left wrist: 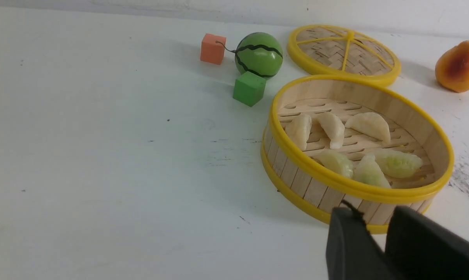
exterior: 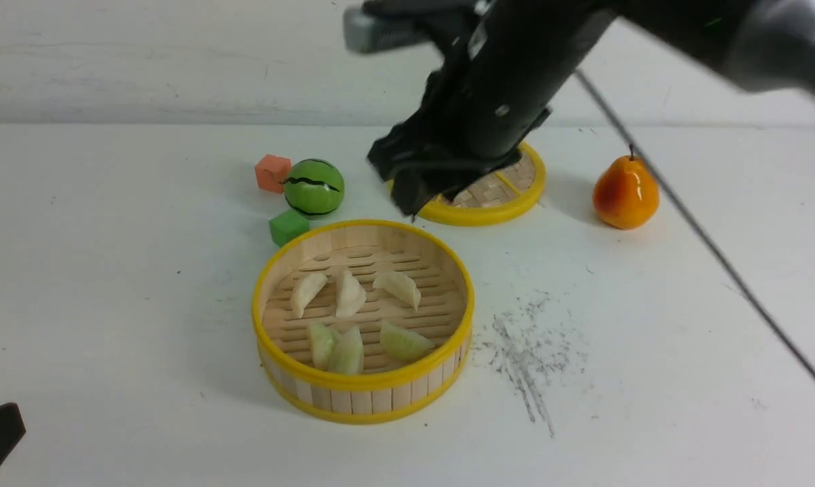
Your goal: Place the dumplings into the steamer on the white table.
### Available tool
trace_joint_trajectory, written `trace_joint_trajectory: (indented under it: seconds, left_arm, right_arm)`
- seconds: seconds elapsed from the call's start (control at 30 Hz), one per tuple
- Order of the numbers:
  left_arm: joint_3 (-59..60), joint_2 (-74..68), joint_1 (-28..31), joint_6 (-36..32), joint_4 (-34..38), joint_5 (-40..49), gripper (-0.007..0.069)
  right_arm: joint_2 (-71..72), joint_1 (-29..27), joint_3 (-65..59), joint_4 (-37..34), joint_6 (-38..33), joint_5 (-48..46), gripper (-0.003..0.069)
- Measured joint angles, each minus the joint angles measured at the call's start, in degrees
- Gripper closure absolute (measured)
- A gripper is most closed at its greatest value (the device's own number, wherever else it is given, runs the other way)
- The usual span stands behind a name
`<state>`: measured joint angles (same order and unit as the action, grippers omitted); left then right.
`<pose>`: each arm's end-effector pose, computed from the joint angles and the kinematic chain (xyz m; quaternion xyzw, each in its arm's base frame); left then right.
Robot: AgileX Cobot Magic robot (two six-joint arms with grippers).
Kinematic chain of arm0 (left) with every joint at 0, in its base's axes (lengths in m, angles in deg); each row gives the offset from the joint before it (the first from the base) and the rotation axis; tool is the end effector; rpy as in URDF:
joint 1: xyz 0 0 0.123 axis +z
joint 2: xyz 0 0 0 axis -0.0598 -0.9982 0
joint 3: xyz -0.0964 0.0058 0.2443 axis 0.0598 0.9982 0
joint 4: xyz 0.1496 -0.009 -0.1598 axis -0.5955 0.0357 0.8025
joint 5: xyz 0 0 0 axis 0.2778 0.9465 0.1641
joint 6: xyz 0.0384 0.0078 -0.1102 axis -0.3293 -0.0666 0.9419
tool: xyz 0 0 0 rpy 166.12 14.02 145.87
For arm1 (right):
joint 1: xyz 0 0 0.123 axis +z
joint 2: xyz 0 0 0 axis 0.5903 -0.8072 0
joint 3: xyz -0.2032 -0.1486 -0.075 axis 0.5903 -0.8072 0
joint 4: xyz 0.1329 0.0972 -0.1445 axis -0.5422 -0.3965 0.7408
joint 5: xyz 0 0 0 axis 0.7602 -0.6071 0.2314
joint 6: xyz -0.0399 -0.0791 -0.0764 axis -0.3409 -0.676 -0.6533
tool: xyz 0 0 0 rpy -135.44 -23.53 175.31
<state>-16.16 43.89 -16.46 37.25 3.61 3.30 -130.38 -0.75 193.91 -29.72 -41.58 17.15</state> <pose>0.0851 -0.0210 0.2530 0.0363 0.7893 -0.1337 0.5982 0.2947 0.2322 0.3516 -0.2967 0.9038 0.1670 0.2592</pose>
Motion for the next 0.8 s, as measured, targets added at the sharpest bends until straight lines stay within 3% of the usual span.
trace_joint_trajectory:
  seconds: [0.17, 0.23, 0.4, 0.43, 0.8]
  left_arm:
    - [0.0, 0.0, 0.0, 0.0, -0.02, 0.0, 0.047]
    - [0.0, 0.0, 0.0, 0.0, -0.02, 0.0, 0.047]
    - [0.0, 0.0, 0.0, 0.0, -0.02, 0.0, 0.0464]
    - [0.0, 0.0, 0.0, 0.0, -0.02, 0.06, 0.0461]
    - [0.0, 0.0, 0.0, 0.0, -0.02, 0.23, 0.0449]
  right_arm:
    - [17.2, 0.0, -13.96, 3.54, -1.74, -0.25, 0.0601]
    - [23.26, 0.0, -21.11, 4.09, -1.91, -0.1, 0.066]
    - [36.25, 0.0, -39.56, 4.67, -2.21, 7.74, 0.0679]
    - [41.76, 0.0, -48.27, 4.94, -2.38, 14.06, 0.0679]
    - [66.2, -0.09, -87.69, 9.21, -2.44, 52.08, 0.0677]
